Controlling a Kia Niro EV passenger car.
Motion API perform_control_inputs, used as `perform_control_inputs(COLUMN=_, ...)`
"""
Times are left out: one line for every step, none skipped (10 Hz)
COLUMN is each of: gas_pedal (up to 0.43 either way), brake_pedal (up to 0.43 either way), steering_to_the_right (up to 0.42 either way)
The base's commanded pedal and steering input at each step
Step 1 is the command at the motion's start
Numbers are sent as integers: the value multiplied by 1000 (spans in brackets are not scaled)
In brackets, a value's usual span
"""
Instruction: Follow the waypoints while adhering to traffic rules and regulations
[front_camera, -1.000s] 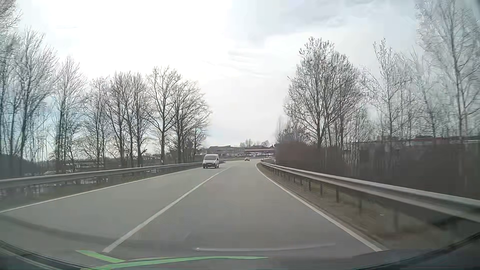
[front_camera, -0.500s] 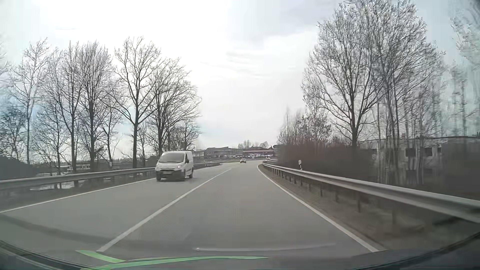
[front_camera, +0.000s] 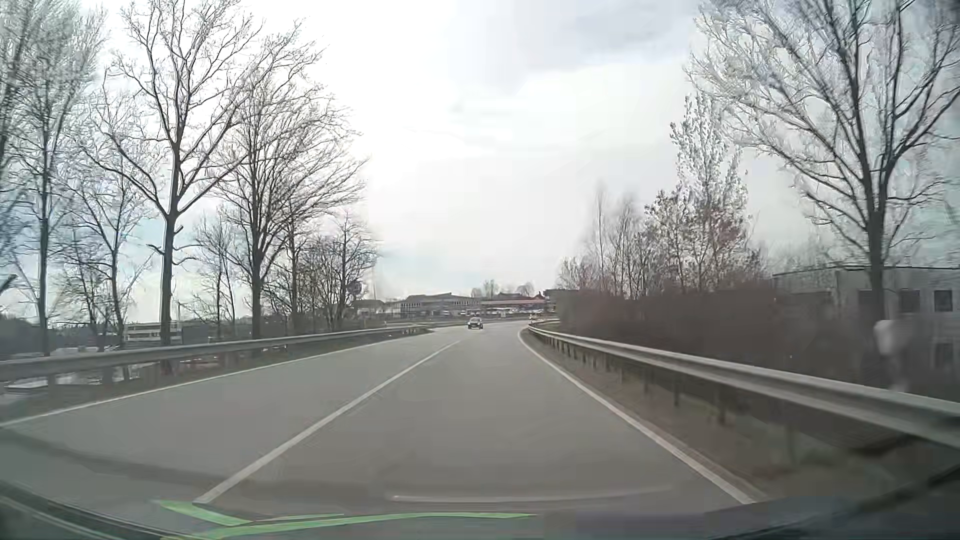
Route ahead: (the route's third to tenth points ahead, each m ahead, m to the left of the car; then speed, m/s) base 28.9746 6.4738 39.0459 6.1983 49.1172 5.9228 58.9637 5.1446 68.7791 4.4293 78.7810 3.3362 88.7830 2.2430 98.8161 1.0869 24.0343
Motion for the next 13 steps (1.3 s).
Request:
perform_control_inputs(gas_pedal=98, brake_pedal=0, steering_to_the_right=6)
perform_control_inputs(gas_pedal=98, brake_pedal=0, steering_to_the_right=6)
perform_control_inputs(gas_pedal=98, brake_pedal=0, steering_to_the_right=6)
perform_control_inputs(gas_pedal=98, brake_pedal=0, steering_to_the_right=6)
perform_control_inputs(gas_pedal=98, brake_pedal=0, steering_to_the_right=6)
perform_control_inputs(gas_pedal=98, brake_pedal=0, steering_to_the_right=7)
perform_control_inputs(gas_pedal=98, brake_pedal=0, steering_to_the_right=7)
perform_control_inputs(gas_pedal=98, brake_pedal=0, steering_to_the_right=7)
perform_control_inputs(gas_pedal=98, brake_pedal=0, steering_to_the_right=7)
perform_control_inputs(gas_pedal=98, brake_pedal=0, steering_to_the_right=7)
perform_control_inputs(gas_pedal=98, brake_pedal=0, steering_to_the_right=7)
perform_control_inputs(gas_pedal=98, brake_pedal=0, steering_to_the_right=7)
perform_control_inputs(gas_pedal=98, brake_pedal=0, steering_to_the_right=7)
